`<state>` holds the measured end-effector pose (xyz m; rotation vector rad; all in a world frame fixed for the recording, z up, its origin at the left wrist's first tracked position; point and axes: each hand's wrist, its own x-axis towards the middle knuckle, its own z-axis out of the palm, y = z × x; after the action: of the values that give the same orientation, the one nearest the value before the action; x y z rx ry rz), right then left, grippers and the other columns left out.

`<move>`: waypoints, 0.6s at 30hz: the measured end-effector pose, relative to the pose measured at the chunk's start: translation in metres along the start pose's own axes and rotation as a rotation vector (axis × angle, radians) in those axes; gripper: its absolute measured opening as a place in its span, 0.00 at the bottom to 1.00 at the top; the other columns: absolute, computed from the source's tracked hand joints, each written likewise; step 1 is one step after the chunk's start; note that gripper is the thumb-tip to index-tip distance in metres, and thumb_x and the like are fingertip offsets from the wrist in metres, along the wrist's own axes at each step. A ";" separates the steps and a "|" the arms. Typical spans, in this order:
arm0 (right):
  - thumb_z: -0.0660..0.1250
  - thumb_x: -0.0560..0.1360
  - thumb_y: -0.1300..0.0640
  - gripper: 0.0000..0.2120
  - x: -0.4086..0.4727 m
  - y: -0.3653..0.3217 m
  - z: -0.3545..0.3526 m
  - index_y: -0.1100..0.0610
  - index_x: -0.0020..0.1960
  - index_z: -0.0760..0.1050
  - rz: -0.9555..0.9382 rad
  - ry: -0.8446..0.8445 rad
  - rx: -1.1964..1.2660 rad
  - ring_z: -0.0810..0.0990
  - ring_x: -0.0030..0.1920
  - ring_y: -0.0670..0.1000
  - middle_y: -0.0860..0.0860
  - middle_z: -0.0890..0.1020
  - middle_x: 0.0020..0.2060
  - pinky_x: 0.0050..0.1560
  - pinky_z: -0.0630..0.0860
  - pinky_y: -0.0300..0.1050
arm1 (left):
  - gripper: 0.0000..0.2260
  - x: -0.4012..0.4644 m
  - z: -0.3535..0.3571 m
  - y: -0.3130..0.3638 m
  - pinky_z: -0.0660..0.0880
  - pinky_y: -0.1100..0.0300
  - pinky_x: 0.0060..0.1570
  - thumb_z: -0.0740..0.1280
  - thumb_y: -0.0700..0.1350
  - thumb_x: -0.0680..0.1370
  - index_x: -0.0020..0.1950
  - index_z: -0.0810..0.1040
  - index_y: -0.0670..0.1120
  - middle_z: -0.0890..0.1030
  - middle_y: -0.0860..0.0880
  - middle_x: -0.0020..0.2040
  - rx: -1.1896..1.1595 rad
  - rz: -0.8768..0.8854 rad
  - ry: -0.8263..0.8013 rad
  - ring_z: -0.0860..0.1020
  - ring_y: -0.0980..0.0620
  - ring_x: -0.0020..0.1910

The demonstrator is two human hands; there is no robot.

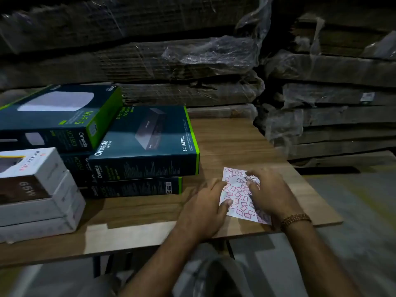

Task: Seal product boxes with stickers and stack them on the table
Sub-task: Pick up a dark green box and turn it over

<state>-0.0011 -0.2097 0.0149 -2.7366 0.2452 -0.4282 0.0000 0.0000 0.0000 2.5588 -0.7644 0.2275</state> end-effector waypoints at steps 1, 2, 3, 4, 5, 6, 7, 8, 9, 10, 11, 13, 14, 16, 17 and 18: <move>0.65 0.83 0.52 0.15 -0.001 0.001 0.002 0.51 0.68 0.80 0.009 -0.012 -0.025 0.76 0.66 0.55 0.51 0.81 0.64 0.68 0.73 0.53 | 0.23 0.000 0.002 -0.002 0.61 0.53 0.73 0.60 0.58 0.86 0.80 0.68 0.54 0.69 0.57 0.79 0.000 0.002 -0.003 0.68 0.51 0.76; 0.65 0.83 0.52 0.15 -0.001 0.001 0.002 0.51 0.69 0.80 0.021 -0.015 -0.060 0.76 0.66 0.55 0.51 0.81 0.65 0.68 0.73 0.53 | 0.22 0.001 0.002 -0.003 0.60 0.51 0.74 0.60 0.59 0.86 0.80 0.69 0.54 0.70 0.56 0.79 0.002 0.004 -0.008 0.67 0.51 0.76; 0.66 0.83 0.51 0.16 -0.002 0.003 0.006 0.51 0.69 0.80 0.020 -0.016 -0.094 0.76 0.66 0.55 0.51 0.81 0.65 0.68 0.73 0.53 | 0.22 0.001 0.005 -0.004 0.59 0.51 0.75 0.59 0.59 0.87 0.79 0.70 0.54 0.70 0.56 0.79 0.024 0.012 -0.008 0.66 0.51 0.77; 0.66 0.82 0.51 0.16 -0.004 0.004 0.008 0.51 0.68 0.80 0.024 -0.031 -0.129 0.75 0.66 0.55 0.51 0.80 0.65 0.68 0.73 0.54 | 0.22 0.000 0.005 -0.004 0.59 0.50 0.75 0.57 0.60 0.87 0.80 0.70 0.54 0.70 0.57 0.79 0.030 0.017 -0.023 0.65 0.51 0.77; 0.66 0.82 0.50 0.16 -0.004 0.006 0.010 0.51 0.68 0.80 0.029 -0.035 -0.154 0.75 0.66 0.55 0.50 0.80 0.65 0.68 0.73 0.54 | 0.22 0.000 0.005 -0.003 0.58 0.50 0.74 0.56 0.60 0.87 0.80 0.69 0.55 0.69 0.57 0.79 0.035 0.026 -0.024 0.65 0.52 0.78; 0.65 0.83 0.50 0.15 -0.003 0.007 0.012 0.51 0.68 0.80 0.037 -0.032 -0.181 0.76 0.65 0.54 0.50 0.80 0.65 0.67 0.74 0.55 | 0.22 0.000 0.006 -0.002 0.58 0.50 0.74 0.56 0.60 0.87 0.81 0.68 0.56 0.68 0.58 0.80 0.019 0.035 -0.016 0.64 0.52 0.78; 0.64 0.84 0.50 0.15 -0.002 0.009 0.012 0.51 0.68 0.80 0.039 -0.026 -0.202 0.76 0.65 0.54 0.50 0.80 0.65 0.66 0.74 0.55 | 0.22 0.000 0.006 -0.003 0.59 0.50 0.74 0.55 0.59 0.87 0.81 0.68 0.57 0.67 0.59 0.81 -0.001 0.040 0.008 0.65 0.53 0.78; 0.62 0.84 0.51 0.15 -0.002 0.010 0.010 0.51 0.68 0.79 0.046 -0.009 -0.208 0.76 0.64 0.55 0.50 0.80 0.66 0.66 0.74 0.55 | 0.21 -0.001 0.005 -0.005 0.62 0.49 0.74 0.56 0.59 0.87 0.80 0.68 0.57 0.68 0.59 0.80 -0.026 0.043 0.057 0.67 0.54 0.77; 0.61 0.85 0.51 0.15 -0.002 0.010 0.009 0.51 0.68 0.80 0.047 0.006 -0.196 0.76 0.65 0.55 0.50 0.80 0.66 0.67 0.74 0.56 | 0.20 -0.003 0.002 -0.005 0.68 0.48 0.73 0.57 0.58 0.87 0.79 0.70 0.57 0.70 0.59 0.79 -0.065 0.056 0.099 0.70 0.53 0.75; 0.61 0.85 0.52 0.15 -0.002 0.009 0.007 0.52 0.68 0.80 0.046 0.032 -0.167 0.76 0.65 0.55 0.51 0.80 0.66 0.67 0.74 0.56 | 0.19 -0.005 -0.002 -0.005 0.73 0.46 0.69 0.59 0.56 0.87 0.77 0.72 0.56 0.74 0.57 0.76 -0.099 0.089 0.161 0.74 0.52 0.72; 0.62 0.84 0.53 0.15 -0.001 0.006 0.006 0.53 0.68 0.80 0.039 0.067 -0.127 0.77 0.65 0.56 0.52 0.81 0.66 0.68 0.73 0.57 | 0.17 -0.009 -0.005 -0.006 0.77 0.46 0.64 0.62 0.52 0.86 0.74 0.76 0.53 0.78 0.55 0.72 -0.130 0.147 0.247 0.78 0.50 0.68; 0.66 0.82 0.55 0.14 0.002 -0.005 0.003 0.55 0.66 0.81 -0.013 0.125 -0.033 0.78 0.64 0.57 0.53 0.81 0.64 0.67 0.74 0.57 | 0.13 -0.017 -0.015 -0.007 0.80 0.48 0.56 0.65 0.44 0.84 0.68 0.81 0.46 0.83 0.49 0.63 -0.157 0.268 0.451 0.81 0.49 0.60; 0.68 0.81 0.56 0.14 0.004 -0.015 0.002 0.55 0.65 0.81 -0.051 0.146 0.047 0.79 0.63 0.57 0.53 0.82 0.62 0.66 0.75 0.57 | 0.12 -0.021 -0.023 -0.008 0.80 0.50 0.55 0.67 0.40 0.83 0.65 0.83 0.43 0.84 0.47 0.60 -0.152 0.292 0.542 0.82 0.49 0.58; 0.69 0.81 0.57 0.12 0.008 -0.040 0.002 0.55 0.64 0.82 -0.127 0.172 0.255 0.81 0.61 0.52 0.50 0.84 0.59 0.63 0.76 0.50 | 0.10 -0.027 -0.040 -0.013 0.79 0.53 0.57 0.68 0.35 0.82 0.62 0.84 0.39 0.84 0.45 0.57 -0.155 0.265 0.685 0.82 0.48 0.56; 0.69 0.82 0.56 0.11 0.010 -0.055 0.001 0.54 0.63 0.83 -0.147 0.183 0.353 0.82 0.59 0.49 0.48 0.85 0.57 0.60 0.76 0.46 | 0.10 -0.028 -0.049 -0.016 0.79 0.54 0.58 0.68 0.35 0.82 0.62 0.84 0.39 0.84 0.45 0.57 -0.153 0.227 0.741 0.82 0.48 0.56; 0.69 0.83 0.54 0.09 0.012 -0.071 0.001 0.53 0.61 0.83 -0.152 0.194 0.438 0.82 0.55 0.46 0.46 0.85 0.54 0.56 0.76 0.42 | 0.10 -0.029 -0.057 -0.020 0.78 0.53 0.60 0.68 0.37 0.82 0.63 0.84 0.39 0.84 0.45 0.58 -0.138 0.181 0.783 0.81 0.47 0.58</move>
<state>0.0185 -0.1471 0.0440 -2.2921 -0.0112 -0.6999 -0.0142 0.0557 0.0346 2.0058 -0.6540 1.1066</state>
